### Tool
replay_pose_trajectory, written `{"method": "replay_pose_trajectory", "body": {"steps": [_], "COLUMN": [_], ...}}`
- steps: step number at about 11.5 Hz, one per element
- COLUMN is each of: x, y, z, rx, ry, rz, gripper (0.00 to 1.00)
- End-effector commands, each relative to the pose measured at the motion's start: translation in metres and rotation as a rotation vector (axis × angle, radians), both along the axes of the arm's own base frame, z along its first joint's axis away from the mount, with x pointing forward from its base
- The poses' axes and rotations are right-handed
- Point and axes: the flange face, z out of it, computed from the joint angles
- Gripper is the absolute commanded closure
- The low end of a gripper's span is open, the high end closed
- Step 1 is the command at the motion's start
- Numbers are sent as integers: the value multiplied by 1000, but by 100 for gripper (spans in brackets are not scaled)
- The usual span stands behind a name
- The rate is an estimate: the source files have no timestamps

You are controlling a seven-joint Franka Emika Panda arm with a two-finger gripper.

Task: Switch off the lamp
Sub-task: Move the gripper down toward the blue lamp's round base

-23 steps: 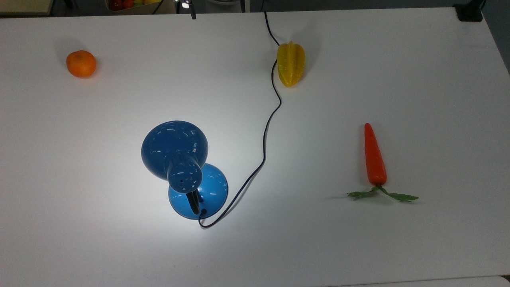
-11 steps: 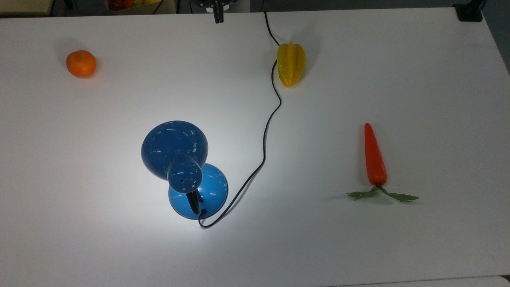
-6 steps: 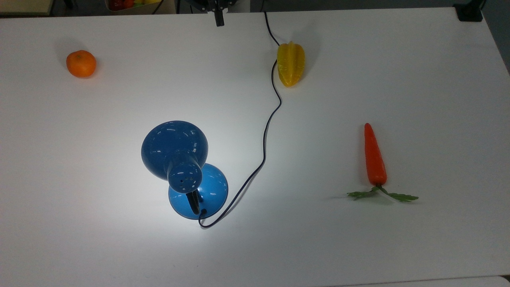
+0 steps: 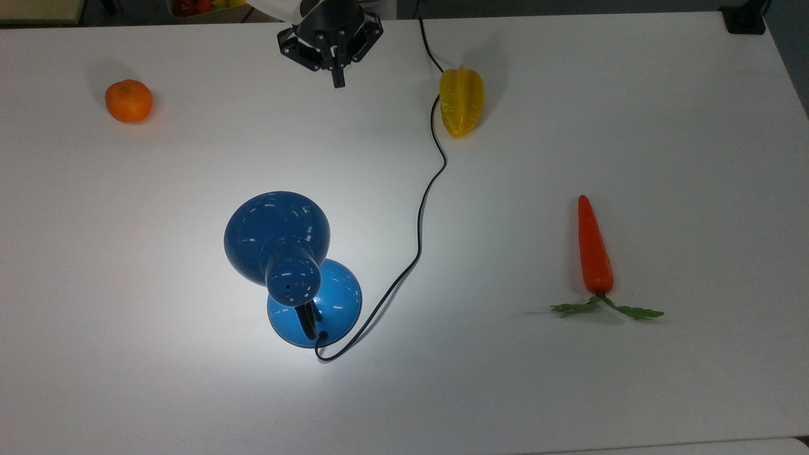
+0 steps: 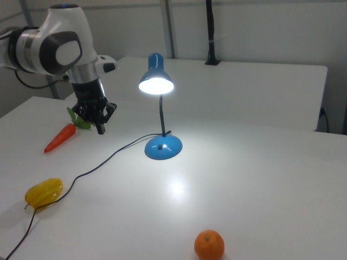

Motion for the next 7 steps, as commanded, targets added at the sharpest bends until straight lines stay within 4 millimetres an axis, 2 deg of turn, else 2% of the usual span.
{"method": "replay_pose_trajectory", "body": {"steps": [1, 5, 7], "x": [-2, 12, 15], "y": [-12, -20, -28], "z": [-37, -91, -111], "rx": [-32, -60, -63], "ry": [-39, -37, -89], "rz": [15, 10, -2], "gripper": [100, 100, 100]}}
